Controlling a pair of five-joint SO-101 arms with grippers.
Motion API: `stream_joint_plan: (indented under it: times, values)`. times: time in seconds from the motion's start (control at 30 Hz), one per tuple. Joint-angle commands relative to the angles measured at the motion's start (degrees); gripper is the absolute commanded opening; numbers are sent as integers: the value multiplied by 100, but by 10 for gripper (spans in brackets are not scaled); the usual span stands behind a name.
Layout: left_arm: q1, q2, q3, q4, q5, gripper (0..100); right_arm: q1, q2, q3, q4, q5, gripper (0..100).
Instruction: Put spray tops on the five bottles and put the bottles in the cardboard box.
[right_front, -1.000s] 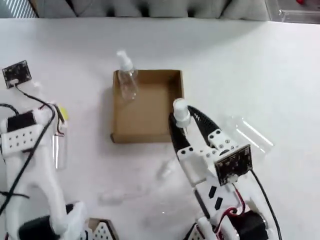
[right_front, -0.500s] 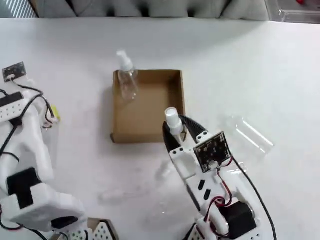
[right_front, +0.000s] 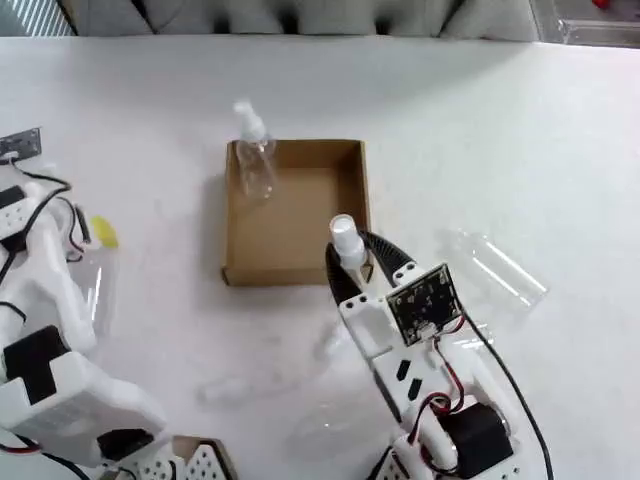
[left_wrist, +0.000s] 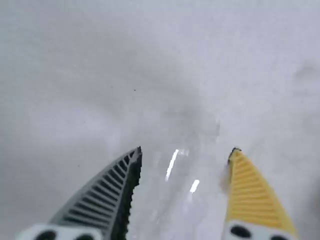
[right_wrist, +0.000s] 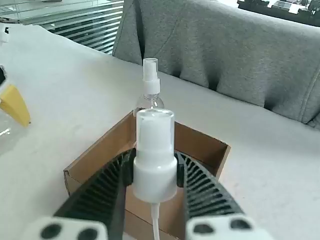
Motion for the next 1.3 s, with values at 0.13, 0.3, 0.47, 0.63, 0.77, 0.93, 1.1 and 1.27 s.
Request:
stream_joint_plan:
  times: [0.13, 0.3, 0.47, 0.63, 0.77, 0.93, 1.1, 1.27]
  values:
    - [-356, -84, -308, 158, -932, 276, -13, 22, -62, 22, 44, 15]
    - [-347, -242, -527, 870, -1503, 276, -48, 22, -62, 13, 44, 15]
    - [-356, -699, -475, 1169, -1644, 275, -48, 22, -62, 22, 44, 15]
    - [-259, -752, -105, 1108, -1697, 275, -48, 22, -62, 22, 44, 15]
    - [-110, -752, 264, 642, -1644, 275, -48, 22, -62, 22, 44, 15]
    - [-40, -752, 818, -185, -1169, 275, -48, 22, -53, 31, 44, 15]
    - [4, -743, 844, -343, -1125, 275, -48, 22, -53, 22, 44, 15]
    - [110, -734, 870, -325, -1134, 275, -48, 22, -53, 22, 44, 15]
